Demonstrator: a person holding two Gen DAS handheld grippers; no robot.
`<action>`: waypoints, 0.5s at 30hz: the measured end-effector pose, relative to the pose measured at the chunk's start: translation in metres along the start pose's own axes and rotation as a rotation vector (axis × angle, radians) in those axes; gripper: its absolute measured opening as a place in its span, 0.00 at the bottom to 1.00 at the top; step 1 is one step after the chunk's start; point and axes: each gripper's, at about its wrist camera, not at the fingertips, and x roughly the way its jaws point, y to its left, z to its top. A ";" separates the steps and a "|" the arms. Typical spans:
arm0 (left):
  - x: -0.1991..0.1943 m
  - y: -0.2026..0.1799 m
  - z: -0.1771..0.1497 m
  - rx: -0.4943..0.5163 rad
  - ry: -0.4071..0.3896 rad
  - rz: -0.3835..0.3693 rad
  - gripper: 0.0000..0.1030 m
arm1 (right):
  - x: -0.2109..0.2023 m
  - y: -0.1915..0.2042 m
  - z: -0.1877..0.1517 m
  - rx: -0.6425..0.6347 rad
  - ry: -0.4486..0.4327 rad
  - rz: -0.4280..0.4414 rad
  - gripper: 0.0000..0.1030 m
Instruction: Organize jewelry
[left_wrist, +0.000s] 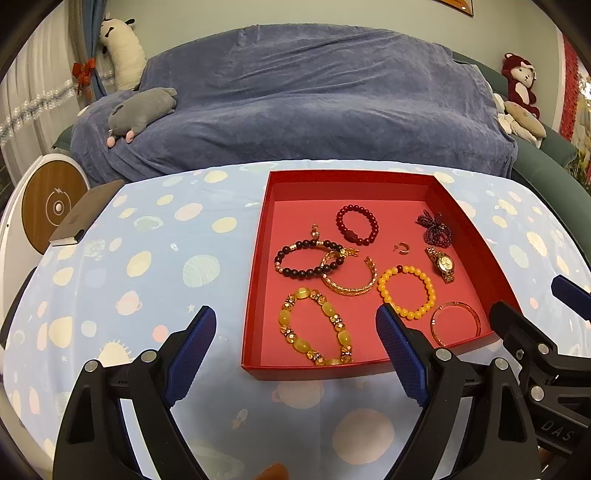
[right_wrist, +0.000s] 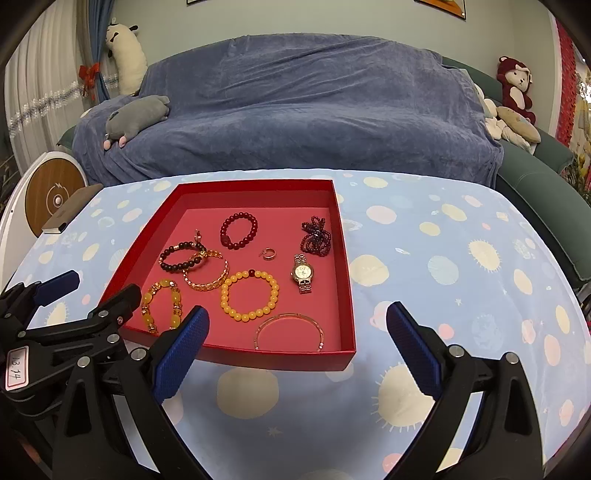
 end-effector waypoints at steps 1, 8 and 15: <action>0.000 -0.001 0.000 0.003 0.002 0.000 0.82 | 0.000 0.000 0.000 0.000 0.000 -0.001 0.90; 0.000 -0.003 -0.003 0.008 0.006 0.001 0.82 | 0.000 -0.001 -0.002 0.002 -0.001 -0.008 0.90; 0.000 -0.006 -0.005 0.018 0.013 0.005 0.82 | 0.000 -0.002 -0.003 0.001 0.002 -0.012 0.90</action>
